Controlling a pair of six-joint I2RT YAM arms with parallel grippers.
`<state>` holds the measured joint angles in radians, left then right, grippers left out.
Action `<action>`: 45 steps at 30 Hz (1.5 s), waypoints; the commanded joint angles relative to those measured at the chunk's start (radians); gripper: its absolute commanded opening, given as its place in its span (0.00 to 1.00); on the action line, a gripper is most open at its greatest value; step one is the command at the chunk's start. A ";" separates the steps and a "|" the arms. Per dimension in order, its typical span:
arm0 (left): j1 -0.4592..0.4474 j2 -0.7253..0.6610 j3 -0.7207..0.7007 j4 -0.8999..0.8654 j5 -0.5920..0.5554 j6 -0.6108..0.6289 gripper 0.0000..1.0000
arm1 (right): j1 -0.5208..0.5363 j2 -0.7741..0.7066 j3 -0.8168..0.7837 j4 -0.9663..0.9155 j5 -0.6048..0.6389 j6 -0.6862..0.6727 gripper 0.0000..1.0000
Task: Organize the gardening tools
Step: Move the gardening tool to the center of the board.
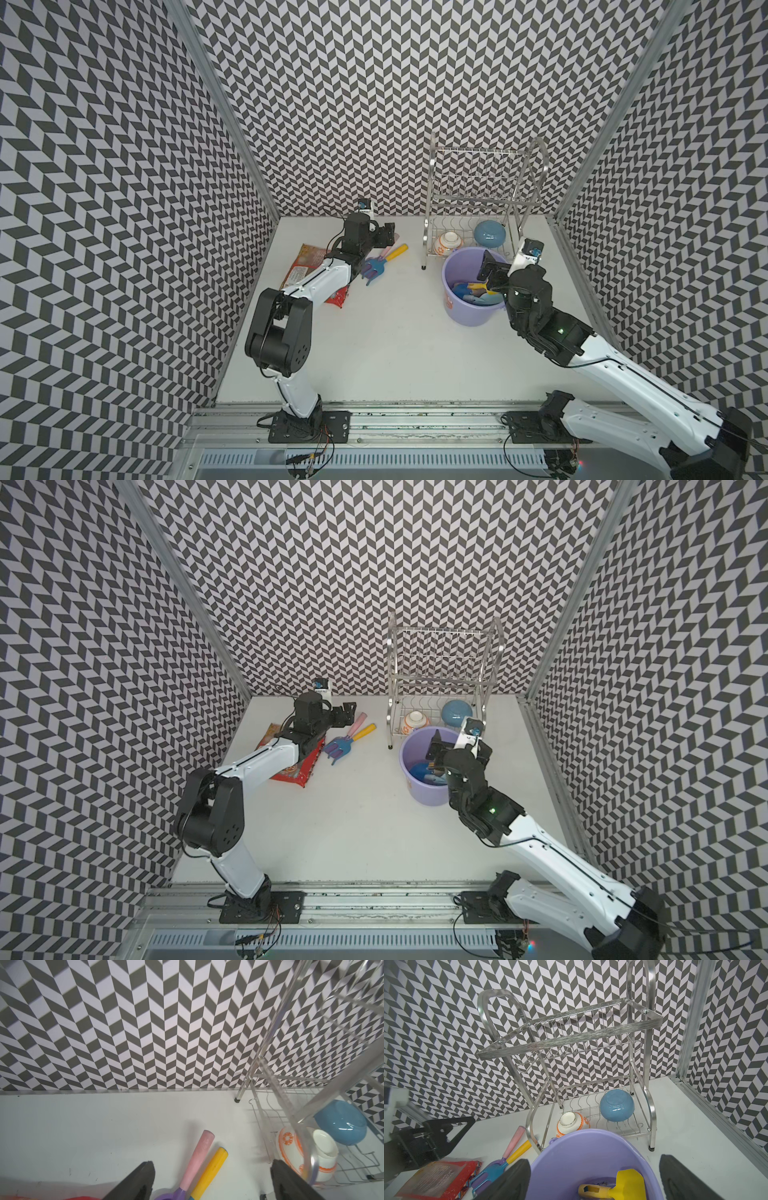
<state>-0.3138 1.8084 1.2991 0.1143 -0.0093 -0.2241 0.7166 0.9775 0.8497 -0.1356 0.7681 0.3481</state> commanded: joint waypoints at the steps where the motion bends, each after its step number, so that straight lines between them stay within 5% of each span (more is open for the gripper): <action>1: 0.030 0.090 0.126 -0.134 0.080 0.038 0.89 | -0.003 0.004 0.023 0.004 -0.010 -0.006 1.00; 13: 0.036 0.421 0.422 -0.398 0.180 0.114 0.90 | -0.004 0.013 0.053 0.014 0.014 -0.042 1.00; 21: 0.035 0.481 0.443 -0.442 0.269 0.131 0.98 | -0.004 -0.014 0.049 0.028 0.011 -0.043 1.00; 32: 0.011 0.376 0.176 -0.303 0.483 0.083 0.98 | -0.003 0.000 0.061 0.005 -0.002 -0.037 1.00; 45: -0.042 0.122 -0.099 -0.227 0.427 0.091 0.97 | -0.003 -0.025 0.037 -0.009 -0.013 -0.022 1.00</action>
<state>-0.3599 1.9991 1.2331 -0.1234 0.4450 -0.1268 0.7166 0.9672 0.8803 -0.1543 0.7616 0.3180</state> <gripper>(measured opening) 0.969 0.997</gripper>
